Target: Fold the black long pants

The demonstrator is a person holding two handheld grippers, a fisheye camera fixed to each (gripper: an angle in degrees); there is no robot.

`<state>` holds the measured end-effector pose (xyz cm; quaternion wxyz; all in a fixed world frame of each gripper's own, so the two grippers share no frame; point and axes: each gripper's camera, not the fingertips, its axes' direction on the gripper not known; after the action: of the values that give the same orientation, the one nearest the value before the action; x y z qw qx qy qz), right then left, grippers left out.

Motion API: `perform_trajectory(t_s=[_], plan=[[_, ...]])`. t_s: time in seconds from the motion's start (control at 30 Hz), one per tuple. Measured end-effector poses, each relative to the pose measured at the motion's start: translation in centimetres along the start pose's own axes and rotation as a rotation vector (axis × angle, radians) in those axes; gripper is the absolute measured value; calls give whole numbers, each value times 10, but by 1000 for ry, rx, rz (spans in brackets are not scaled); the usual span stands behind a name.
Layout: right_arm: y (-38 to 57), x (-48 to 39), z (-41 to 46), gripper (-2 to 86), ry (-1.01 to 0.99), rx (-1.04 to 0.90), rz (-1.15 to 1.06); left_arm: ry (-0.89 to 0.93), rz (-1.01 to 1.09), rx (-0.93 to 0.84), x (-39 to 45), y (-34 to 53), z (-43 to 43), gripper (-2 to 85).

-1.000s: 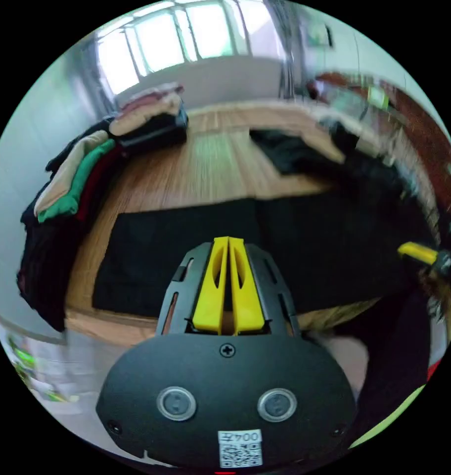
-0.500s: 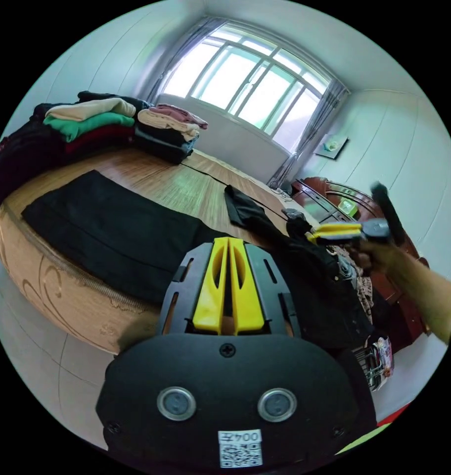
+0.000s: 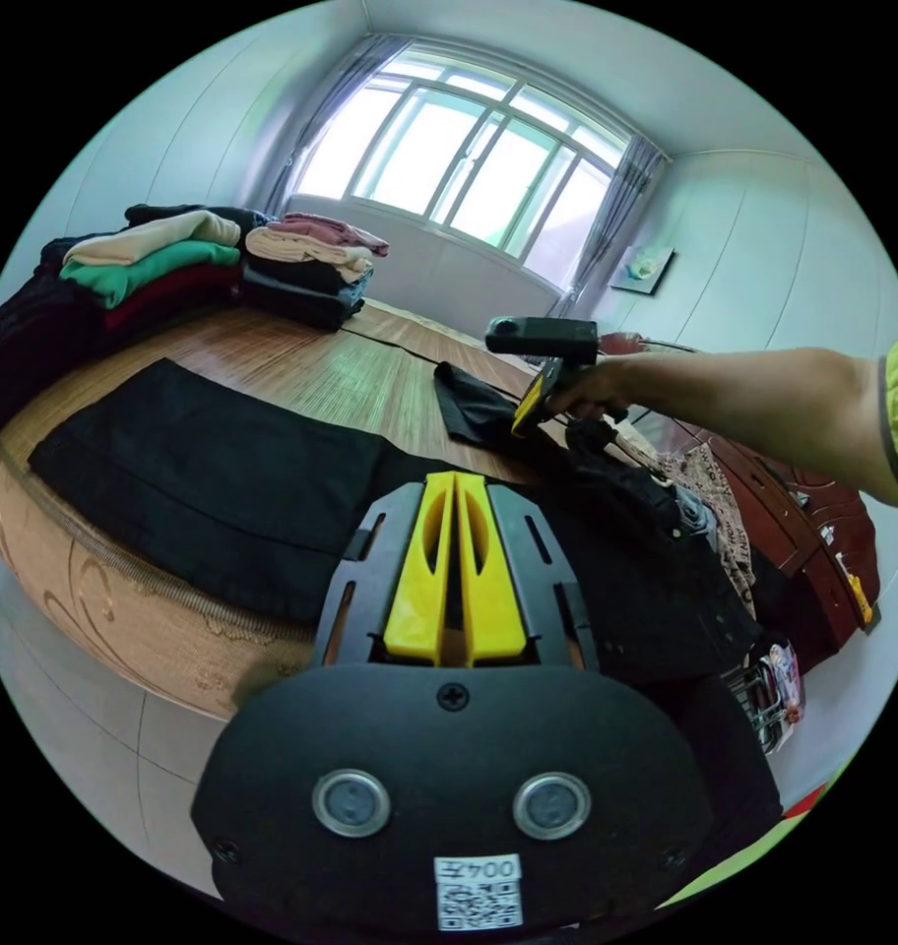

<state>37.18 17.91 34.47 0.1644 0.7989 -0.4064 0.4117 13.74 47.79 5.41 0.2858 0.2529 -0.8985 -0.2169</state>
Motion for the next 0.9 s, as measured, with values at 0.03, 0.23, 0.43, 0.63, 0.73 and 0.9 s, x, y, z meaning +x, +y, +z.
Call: perform_trajectory(t_s=[0.03,0.23,0.43,0.63,0.73,0.9], plan=[[8,6,-3,35,-14,23,33,-2,-5,0,-3,-1,-1,2],[182,70,-63,34,-113,364,536,-15,-8,2,-9,-3,-10,2],[408,-21,-106,38,-29,674,785,-36,5,-4,-9,0,-20,2],[516,-195,-40,44,-79,520,903,-26,1,-57,-13,3,-27,2],[544,-238,29,58,-346,425,1094,-27,-3,-98,-15,-1,-27,3],[599,-274,70,116,-766,589,1397,-37,-2,-166,-21,-13,-27,3]])
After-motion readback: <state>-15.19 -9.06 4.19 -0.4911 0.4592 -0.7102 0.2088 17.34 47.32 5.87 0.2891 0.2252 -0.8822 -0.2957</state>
